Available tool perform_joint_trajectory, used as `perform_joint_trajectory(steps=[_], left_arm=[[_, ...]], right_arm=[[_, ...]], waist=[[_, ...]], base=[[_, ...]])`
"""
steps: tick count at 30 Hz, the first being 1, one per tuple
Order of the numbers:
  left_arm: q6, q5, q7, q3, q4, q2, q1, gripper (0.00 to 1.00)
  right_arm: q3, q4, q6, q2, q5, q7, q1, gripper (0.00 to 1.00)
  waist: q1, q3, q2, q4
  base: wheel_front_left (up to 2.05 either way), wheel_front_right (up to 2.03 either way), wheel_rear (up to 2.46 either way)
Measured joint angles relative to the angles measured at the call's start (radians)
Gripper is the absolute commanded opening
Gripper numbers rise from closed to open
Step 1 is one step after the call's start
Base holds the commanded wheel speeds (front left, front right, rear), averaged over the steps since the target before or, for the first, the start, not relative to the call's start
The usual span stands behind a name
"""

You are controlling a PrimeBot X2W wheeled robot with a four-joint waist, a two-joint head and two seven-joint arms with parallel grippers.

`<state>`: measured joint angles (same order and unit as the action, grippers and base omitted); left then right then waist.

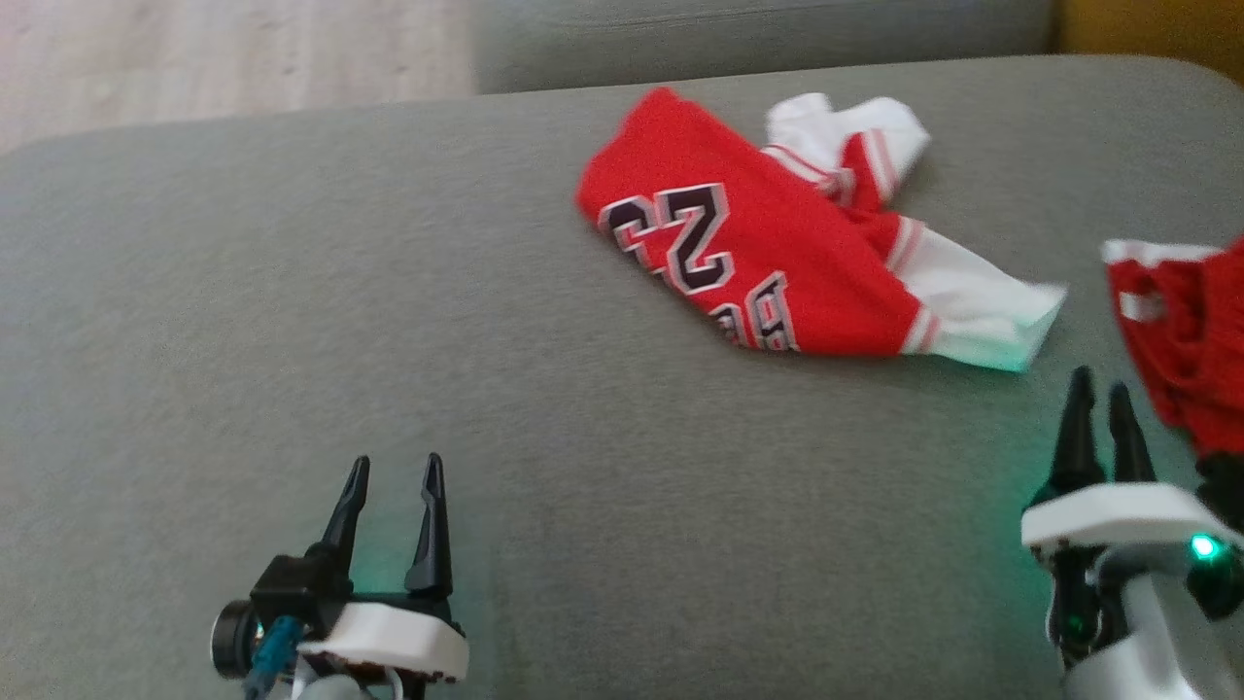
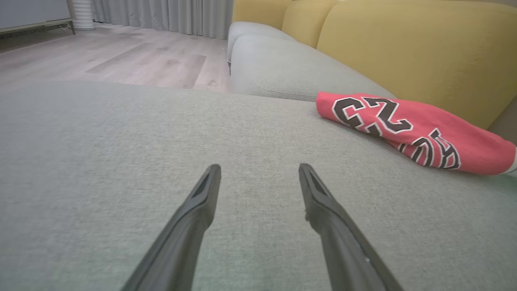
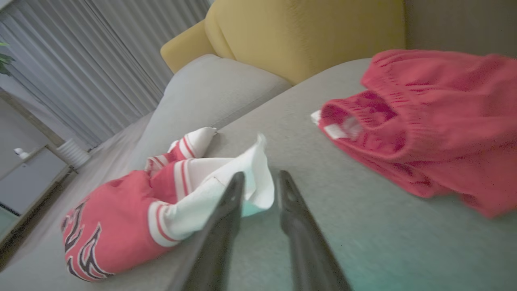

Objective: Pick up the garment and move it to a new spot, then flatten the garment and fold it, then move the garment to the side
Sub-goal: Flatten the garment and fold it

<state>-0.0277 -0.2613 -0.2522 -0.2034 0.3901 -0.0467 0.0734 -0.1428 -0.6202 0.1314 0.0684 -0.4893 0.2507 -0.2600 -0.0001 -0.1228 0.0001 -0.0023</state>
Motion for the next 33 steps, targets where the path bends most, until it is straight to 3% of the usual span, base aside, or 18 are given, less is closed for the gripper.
perform_joint_trajectory(steps=[7, 14, 21, 27, 33], left_arm=[[-0.005, 0.015, 0.0, 0.008, 0.012, 0.0, 0.002, 1.0], [-0.013, 0.016, 0.0, -0.002, 0.019, 0.0, 0.022, 1.0], [-0.013, 0.013, 0.0, -0.051, 0.022, 0.0, 0.047, 1.0], [-0.006, -0.014, 0.0, -0.092, 0.018, 0.0, 0.074, 1.0], [-0.001, -0.056, 0.0, -0.144, -0.005, 0.0, 0.092, 1.0]], right_arm=[[0.011, 0.058, 0.0, -0.018, 0.067, 0.0, 0.065, 1.0], [0.132, 0.074, 0.0, -0.019, 0.101, 0.0, 0.022, 1.0], [0.249, -0.013, 0.0, -0.003, 0.162, -0.113, -0.251, 1.0], [0.291, -0.122, 0.0, 0.103, 0.217, -0.268, -0.474, 1.0], [0.265, -0.263, 0.0, 0.2, 0.267, -0.366, -0.625, 1.0]], waist=[[0.0, 0.006, 0.0, -0.099], [0.0001, -0.018, 0.0, -0.081], [0.0002, -0.054, 0.0, 0.012], [0.0002, -0.103, 0.0, 0.116], [0.0003, -0.158, 0.0, 0.237]], base=[[0.0, 0.0, 0.0], [0.0, 0.0, 0.0], [0.0, 0.0, 0.0], [0.0, 0.0, 0.0], [0.0, 0.0, 0.0]])
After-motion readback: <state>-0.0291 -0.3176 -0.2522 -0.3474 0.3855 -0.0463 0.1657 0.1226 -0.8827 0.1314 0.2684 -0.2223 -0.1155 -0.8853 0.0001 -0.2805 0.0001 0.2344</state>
